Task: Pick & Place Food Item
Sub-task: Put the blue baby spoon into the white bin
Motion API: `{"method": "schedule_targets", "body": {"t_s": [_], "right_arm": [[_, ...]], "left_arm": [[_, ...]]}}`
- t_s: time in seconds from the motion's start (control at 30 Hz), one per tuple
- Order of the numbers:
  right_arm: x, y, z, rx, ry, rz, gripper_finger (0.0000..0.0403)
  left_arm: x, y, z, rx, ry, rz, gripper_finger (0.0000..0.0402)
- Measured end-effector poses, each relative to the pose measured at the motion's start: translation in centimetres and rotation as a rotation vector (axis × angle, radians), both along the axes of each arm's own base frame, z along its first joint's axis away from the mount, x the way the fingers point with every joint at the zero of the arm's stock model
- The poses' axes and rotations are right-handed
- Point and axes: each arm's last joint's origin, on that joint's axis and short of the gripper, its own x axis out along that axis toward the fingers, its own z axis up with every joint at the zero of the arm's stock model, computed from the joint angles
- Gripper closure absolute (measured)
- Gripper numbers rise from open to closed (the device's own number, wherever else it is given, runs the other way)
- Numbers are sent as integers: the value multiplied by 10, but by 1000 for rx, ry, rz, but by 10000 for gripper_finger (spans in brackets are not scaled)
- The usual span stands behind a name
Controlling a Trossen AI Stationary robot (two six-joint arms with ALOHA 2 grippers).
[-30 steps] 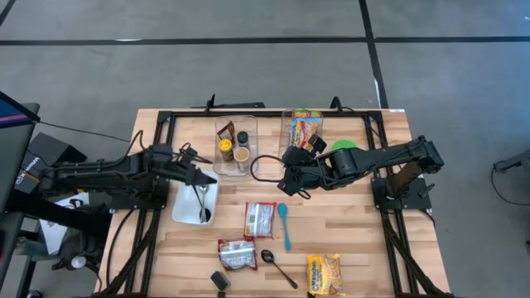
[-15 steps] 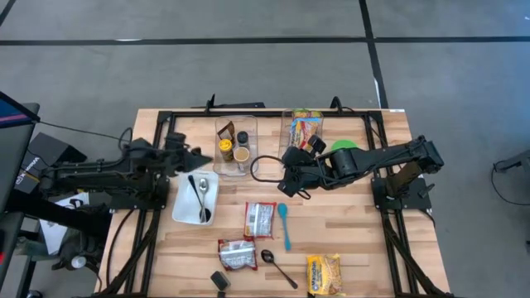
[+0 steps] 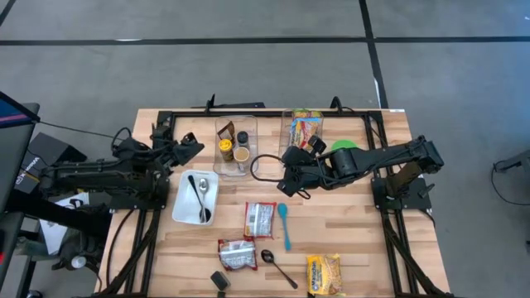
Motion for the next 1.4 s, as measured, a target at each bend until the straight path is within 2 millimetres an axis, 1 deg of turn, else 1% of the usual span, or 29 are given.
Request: {"method": "schedule_targets", "body": {"t_s": [0.33, 0.6, 0.77, 0.93, 1.0, 1.07, 1.13, 1.2, 1.4], "right_arm": [[0, 0, 0, 1, -1, 0, 345], [0, 0, 0, 7, -2, 0, 345], [0, 1, -1, 76, -24, -17, 345], [1, 4, -7, 156, -18, -52, 345], [5, 5, -13, 198, -13, -72, 345], [5, 8, -22, 225, 40, -86, 345], [11, 11, -28, 254, 39, -101, 345], [13, 14, -39, 272, 101, -114, 345], [31, 22, -70, 369, 182, -142, 345]], "left_arm": [[10, 2, -7, -9, 55, -2, 398], [13, 2, -8, -12, 68, -3, 398], [13, 2, -9, -12, 69, -3, 398], [13, 2, -8, -12, 69, -3, 398], [13, 2, -9, -11, 70, -3, 398], [13, 2, -9, -11, 70, -3, 398], [14, 2, -9, -12, 77, -3, 398], [15, 2, -10, -13, 83, -3, 398], [18, 3, -13, -16, 105, -2, 398]]}}
